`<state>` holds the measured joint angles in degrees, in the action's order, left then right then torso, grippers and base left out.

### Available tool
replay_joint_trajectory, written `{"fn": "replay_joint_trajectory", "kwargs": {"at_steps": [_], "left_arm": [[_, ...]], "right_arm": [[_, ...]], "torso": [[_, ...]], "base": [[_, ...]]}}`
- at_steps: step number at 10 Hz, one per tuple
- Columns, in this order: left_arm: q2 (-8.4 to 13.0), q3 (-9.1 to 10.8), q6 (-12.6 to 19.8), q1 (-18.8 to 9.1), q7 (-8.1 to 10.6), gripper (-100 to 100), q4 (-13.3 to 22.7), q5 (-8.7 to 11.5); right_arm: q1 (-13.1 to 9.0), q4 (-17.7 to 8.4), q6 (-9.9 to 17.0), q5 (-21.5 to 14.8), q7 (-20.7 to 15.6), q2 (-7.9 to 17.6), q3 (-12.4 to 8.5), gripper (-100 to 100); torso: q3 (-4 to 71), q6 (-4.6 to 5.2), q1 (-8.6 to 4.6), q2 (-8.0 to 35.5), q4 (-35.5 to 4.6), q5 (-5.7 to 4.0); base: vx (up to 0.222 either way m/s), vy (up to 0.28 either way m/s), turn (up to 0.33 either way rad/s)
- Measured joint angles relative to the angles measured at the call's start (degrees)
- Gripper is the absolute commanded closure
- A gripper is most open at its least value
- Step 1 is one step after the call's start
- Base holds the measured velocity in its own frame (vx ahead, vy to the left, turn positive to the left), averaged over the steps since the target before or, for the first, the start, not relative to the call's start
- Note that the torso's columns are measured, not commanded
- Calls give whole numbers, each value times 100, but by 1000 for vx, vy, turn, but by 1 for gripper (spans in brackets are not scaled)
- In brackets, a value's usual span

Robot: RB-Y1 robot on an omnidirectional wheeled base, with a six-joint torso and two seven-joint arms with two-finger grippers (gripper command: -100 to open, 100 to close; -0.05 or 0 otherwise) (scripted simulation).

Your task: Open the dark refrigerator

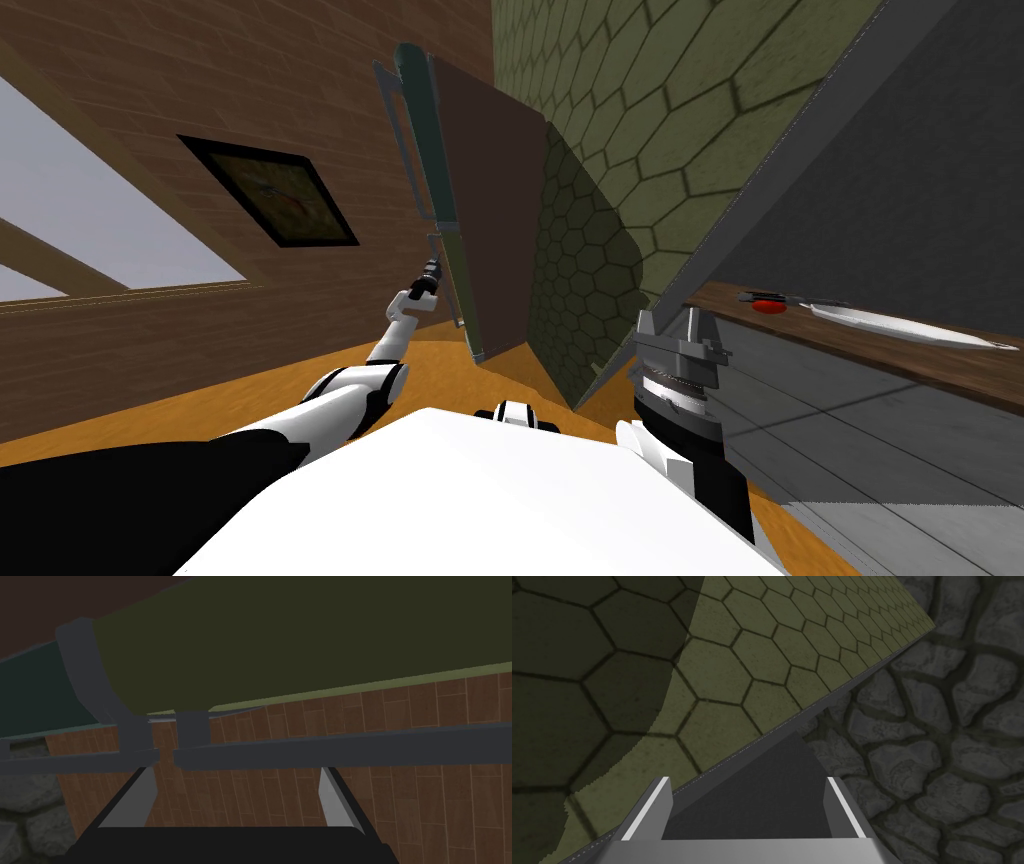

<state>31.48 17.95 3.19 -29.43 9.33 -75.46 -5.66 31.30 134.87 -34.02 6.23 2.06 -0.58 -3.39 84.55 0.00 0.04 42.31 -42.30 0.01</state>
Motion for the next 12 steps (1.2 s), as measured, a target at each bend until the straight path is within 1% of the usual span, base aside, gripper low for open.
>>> {"fn": "replay_joint_trajectory", "kwargs": {"at_steps": [1, 2, 4, 6, 7, 8, 9, 10, 11, 12], "left_arm": [[129, 68, 123, -192, 62, -100, 241, -29], [128, 116, 225, -350, 80, -100, 386, -75], [241, 190, 505, -619, 134, -100, 590, -118], [354, 278, 611, -914, 187, -100, 944, -179], [448, 325, 668, -1114, 218, -100, 1190, -211], [547, 393, 818, -1304, 262, -100, 1363, -260], [603, 424, 929, -1420, 293, -100, 1495, -273], [716, 455, 1036, -1579, 333, -100, 1656, -273], [771, 480, 1077, -1668, 360, -100, 1804, -282], [810, 533, 1129, -1846, 383, -100, 2057, -352]], "right_arm": [[0, 0, 0, 0, 0, 0, 0, 0], [0, 0, 0, 0, 0, 0, 0, 0], [0, 0, 0, 0, 0, 0, 0, 0], [0, 0, 0, 0, 0, 0, 0, 0], [0, 0, 0, 0, 0, 0, 0, 0], [0, 0, 0, 0, 0, 0, 0, 0], [0, 0, 0, 0, 0, 0, 0, 0], [0, 0, 0, 0, 0, 0, 0, 0], [0, 0, 0, 0, 0, 0, 0, 0], [-1, 0, 0, 0, 0, 0, 0, 0]], "torso": [[3, 0, -10, -5, 2, -2], [3, 1, -6, -4, 3, -2], [0, -1, 1, 1, 1, 0], [0, 0, 4, 0, 2, 2], [1, 0, -5, -1, 0, -1], [3, 1, -17, -5, 2, -5], [2, 0, -9, -4, 2, -3], [3, 0, -4, -5, 1, -2], [1, -1, 5, -2, 2, 2], [19, 13, 13, -18, -7, -10]], "base": [[46, -70, -14], [41, -74, -36], [40, -54, -22], [31, -45, -24], [46, -84, -48], [41, -71, -8], [48, -71, -26], [40, -50, -12], [19, -58, -6], [30, -76, -50]]}}
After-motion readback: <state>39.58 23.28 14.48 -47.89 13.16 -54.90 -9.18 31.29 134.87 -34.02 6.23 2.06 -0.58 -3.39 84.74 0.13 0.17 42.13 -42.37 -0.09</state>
